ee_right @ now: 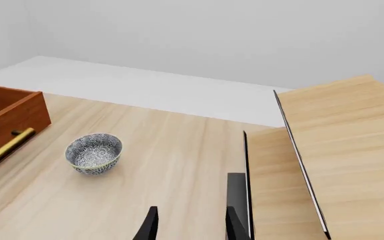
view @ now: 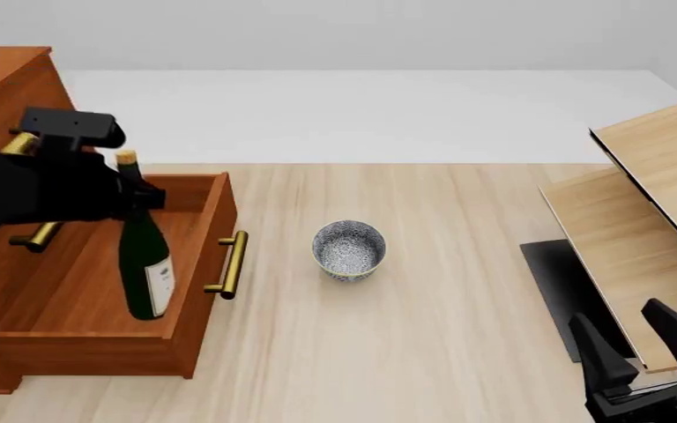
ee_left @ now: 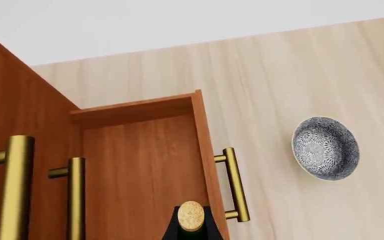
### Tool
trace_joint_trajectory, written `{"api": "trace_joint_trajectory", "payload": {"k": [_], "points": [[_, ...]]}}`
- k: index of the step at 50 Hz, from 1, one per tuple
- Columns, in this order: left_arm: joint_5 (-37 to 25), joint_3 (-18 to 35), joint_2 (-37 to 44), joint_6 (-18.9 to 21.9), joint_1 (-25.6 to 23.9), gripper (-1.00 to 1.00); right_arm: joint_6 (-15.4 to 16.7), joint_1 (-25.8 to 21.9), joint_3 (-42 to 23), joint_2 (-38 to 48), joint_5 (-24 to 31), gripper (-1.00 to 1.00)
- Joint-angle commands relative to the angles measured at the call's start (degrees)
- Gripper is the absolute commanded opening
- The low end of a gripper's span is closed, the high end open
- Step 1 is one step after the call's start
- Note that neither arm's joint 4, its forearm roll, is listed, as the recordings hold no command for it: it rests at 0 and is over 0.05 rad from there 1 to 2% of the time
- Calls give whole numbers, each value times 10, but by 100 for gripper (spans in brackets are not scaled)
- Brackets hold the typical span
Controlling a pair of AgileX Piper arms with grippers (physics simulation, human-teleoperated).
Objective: Put the wine bottle in the bottom drawer of the cabinet.
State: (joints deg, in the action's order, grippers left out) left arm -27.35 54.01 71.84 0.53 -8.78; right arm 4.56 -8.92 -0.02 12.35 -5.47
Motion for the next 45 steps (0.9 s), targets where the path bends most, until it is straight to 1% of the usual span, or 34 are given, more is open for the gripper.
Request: {"api": "trace_joint_trajectory", "payload": {"k": [1,5,7,8,12,14,16,18,20,21,23,25,26,28,29,32,34,36,37,38,39,41,45], "points": [[6,-2,-5,7,-2,-100,0,0,0,-2,2,100],[11,-6,-2,9,0,-100,0,0,0,-2,2,100],[11,-7,-1,3,-2,-100,-1,0,0,-4,3,100],[13,-10,2,12,4,-100,-1,0,0,-3,2,100],[9,-11,0,5,11,-100,-1,0,0,5,-5,100],[8,-14,-2,-1,1,-100,-1,1,0,5,-6,100],[10,-18,-1,6,7,-100,-1,1,0,3,-4,100],[9,-19,-2,-1,1,-100,0,0,0,8,-8,100],[10,-19,-1,8,12,-100,-1,1,0,6,-6,100],[8,-20,-2,-10,-2,-100,0,1,0,7,-7,100],[10,-22,2,6,13,-100,-1,1,0,8,-8,100],[10,-26,2,-9,3,-100,0,1,0,10,-10,100],[13,-27,2,0,8,-100,0,1,0,10,-10,100],[15,-32,3,-12,-3,-100,0,1,0,10,-10,100],[18,-34,6,-5,3,-100,1,0,0,8,-8,100],[17,-34,9,-13,2,-100,1,0,0,9,-8,100],[17,-34,12,-1,15,-100,1,1,0,8,-8,100],[16,-35,17,-9,14,-100,1,0,0,6,-6,100],[15,-32,15,-3,16,-100,1,0,0,6,-6,100],[13,-32,16,-20,8,-100,1,0,0,6,-6,100],[13,-33,17,-8,10,-100,1,0,0,4,-4,100],[18,-35,21,-3,18,-100,1,0,0,4,-4,100],[26,-40,32,-9,17,-100,1,0,0,2,-2,100]]}}
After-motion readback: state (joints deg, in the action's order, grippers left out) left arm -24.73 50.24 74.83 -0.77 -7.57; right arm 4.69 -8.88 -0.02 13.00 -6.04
